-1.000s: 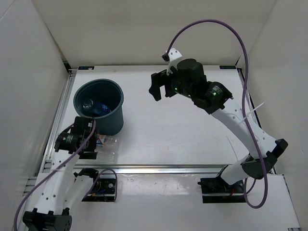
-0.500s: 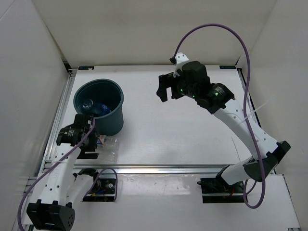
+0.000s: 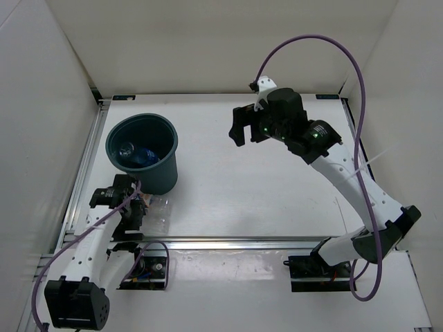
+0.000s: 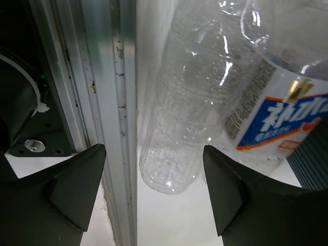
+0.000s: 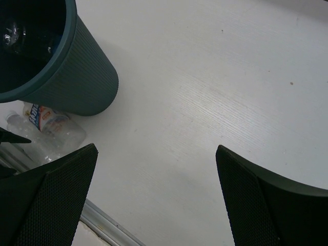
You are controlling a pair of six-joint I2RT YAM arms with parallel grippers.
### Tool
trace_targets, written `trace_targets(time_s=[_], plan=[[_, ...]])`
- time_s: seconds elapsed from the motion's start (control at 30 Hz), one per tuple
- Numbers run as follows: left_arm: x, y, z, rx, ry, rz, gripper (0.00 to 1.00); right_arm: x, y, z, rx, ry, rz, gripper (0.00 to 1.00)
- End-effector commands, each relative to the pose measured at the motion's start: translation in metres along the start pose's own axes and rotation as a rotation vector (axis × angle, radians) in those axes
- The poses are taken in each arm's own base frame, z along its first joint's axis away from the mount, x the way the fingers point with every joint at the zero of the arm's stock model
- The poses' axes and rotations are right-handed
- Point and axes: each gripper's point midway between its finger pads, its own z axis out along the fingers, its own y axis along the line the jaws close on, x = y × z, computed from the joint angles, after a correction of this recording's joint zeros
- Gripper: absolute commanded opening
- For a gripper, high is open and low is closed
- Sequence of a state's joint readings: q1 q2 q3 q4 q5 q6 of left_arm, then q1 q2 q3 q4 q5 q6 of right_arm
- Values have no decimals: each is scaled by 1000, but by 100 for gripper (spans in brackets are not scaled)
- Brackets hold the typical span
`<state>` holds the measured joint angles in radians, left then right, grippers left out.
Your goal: Put the plastic bottles in the bin
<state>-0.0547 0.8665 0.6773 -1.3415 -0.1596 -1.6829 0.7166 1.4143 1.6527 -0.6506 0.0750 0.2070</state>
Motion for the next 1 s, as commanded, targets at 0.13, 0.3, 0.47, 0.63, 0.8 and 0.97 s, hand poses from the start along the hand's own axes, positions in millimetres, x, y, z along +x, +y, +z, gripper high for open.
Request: trace_targets(time_s=[0.13,0.3,0.47,0.63,0.8,0.97], plan=[[-5,12,19,-71,-28,-33,89,-7,-7,-19,4,-38,7,100],[-3,12,29,-71,-28,-10,90,-6,-13,-19,13,-30,15,100],[-4,17,41,-87,-29,-3,92,-1,-14,-20,17,-11,6,100],[-6,22,38,-95,-30,-11,81,-1,-14,-20,17,-11,6,100],[-14,8,18,-29,-55,-31,68,-1,-10,-20,-3,-7,24,100],[-20,-1,-7,12,-62,-51,60,0,-5,-15,-28,6,34,100]])
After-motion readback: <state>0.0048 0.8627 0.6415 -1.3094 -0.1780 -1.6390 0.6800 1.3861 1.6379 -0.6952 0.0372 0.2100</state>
